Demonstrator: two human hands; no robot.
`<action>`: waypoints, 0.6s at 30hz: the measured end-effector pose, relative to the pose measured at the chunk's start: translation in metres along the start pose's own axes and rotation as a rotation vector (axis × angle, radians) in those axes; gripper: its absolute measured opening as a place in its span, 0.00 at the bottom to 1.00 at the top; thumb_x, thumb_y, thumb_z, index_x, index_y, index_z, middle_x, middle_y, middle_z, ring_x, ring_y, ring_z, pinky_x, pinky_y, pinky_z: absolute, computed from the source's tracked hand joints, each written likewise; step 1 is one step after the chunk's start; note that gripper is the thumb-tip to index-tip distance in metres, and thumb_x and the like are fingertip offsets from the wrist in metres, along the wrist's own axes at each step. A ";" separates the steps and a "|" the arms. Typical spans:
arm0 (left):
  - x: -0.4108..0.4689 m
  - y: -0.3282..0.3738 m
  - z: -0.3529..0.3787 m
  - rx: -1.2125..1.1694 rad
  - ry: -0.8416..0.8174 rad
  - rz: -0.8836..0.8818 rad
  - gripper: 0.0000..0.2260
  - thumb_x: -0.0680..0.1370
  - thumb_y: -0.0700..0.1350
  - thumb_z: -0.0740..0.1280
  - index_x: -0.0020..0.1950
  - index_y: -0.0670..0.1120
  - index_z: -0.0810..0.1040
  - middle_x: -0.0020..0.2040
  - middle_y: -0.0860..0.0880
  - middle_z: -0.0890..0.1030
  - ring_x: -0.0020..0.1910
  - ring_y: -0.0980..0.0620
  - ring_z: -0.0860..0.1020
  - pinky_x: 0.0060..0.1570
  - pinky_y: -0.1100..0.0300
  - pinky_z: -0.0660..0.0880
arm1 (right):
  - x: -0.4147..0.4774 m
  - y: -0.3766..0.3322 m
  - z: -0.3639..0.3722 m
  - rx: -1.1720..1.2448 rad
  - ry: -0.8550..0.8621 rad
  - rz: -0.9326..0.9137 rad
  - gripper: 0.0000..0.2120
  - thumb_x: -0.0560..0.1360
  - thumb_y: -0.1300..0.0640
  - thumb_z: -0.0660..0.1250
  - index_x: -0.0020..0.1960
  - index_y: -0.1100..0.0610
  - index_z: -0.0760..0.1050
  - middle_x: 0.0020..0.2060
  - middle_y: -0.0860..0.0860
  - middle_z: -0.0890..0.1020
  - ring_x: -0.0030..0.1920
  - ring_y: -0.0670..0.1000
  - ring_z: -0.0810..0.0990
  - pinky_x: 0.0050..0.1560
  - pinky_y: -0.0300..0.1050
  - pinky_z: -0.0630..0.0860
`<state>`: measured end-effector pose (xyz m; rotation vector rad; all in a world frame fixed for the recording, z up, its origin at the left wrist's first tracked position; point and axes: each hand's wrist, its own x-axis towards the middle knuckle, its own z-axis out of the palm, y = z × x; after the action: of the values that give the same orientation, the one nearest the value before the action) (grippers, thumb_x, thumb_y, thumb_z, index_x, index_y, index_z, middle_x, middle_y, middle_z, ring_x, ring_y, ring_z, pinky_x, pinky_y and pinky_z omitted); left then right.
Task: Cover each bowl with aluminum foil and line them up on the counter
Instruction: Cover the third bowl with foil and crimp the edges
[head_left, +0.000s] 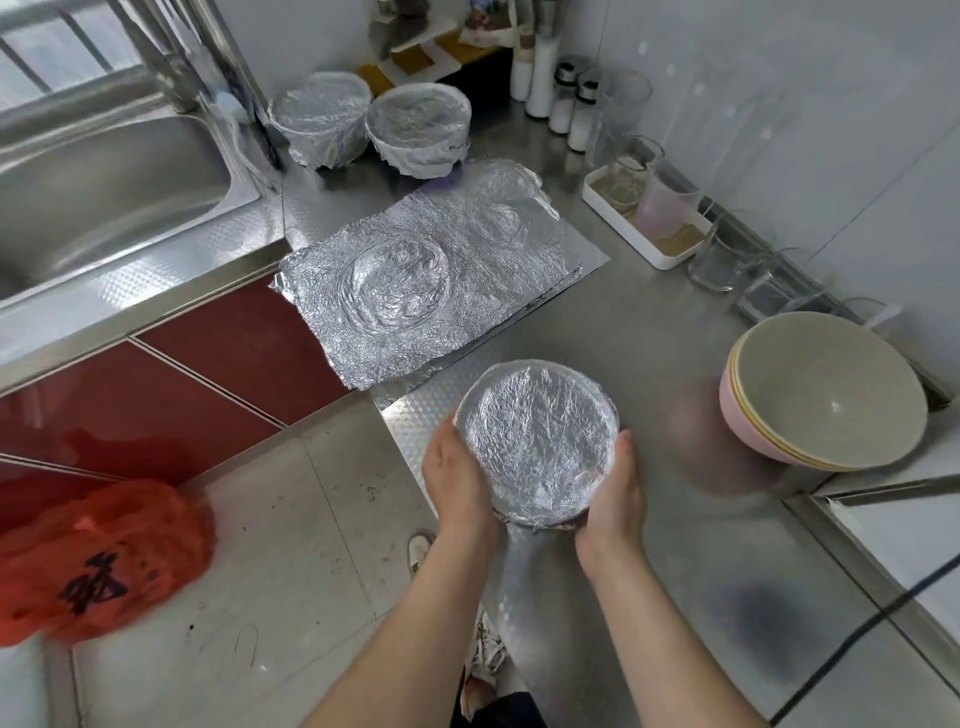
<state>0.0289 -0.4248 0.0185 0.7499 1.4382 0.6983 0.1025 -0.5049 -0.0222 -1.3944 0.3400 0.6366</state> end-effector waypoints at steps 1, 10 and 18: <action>0.001 0.002 -0.002 0.000 -0.019 0.032 0.16 0.83 0.50 0.57 0.68 0.48 0.76 0.65 0.53 0.76 0.66 0.51 0.71 0.69 0.52 0.65 | 0.002 0.000 -0.001 0.001 -0.005 -0.016 0.33 0.72 0.36 0.59 0.72 0.51 0.67 0.69 0.47 0.72 0.69 0.48 0.71 0.72 0.55 0.65; 0.007 0.010 -0.013 0.286 -0.172 0.225 0.09 0.81 0.44 0.62 0.43 0.53 0.75 0.40 0.54 0.76 0.36 0.62 0.74 0.36 0.69 0.70 | 0.017 -0.024 0.010 -0.116 -0.007 -0.097 0.17 0.82 0.51 0.56 0.65 0.57 0.75 0.62 0.51 0.79 0.63 0.49 0.76 0.68 0.51 0.70; 0.024 0.026 -0.010 0.374 -0.316 0.216 0.20 0.80 0.50 0.65 0.72 0.53 0.67 0.68 0.52 0.71 0.65 0.53 0.70 0.61 0.57 0.66 | 0.051 -0.060 -0.003 -0.272 0.012 -0.146 0.18 0.82 0.53 0.57 0.69 0.59 0.71 0.67 0.52 0.74 0.66 0.50 0.72 0.71 0.47 0.65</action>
<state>0.0203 -0.3899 0.0249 1.2627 1.2181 0.4486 0.1784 -0.5001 -0.0042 -1.6664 0.1626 0.5693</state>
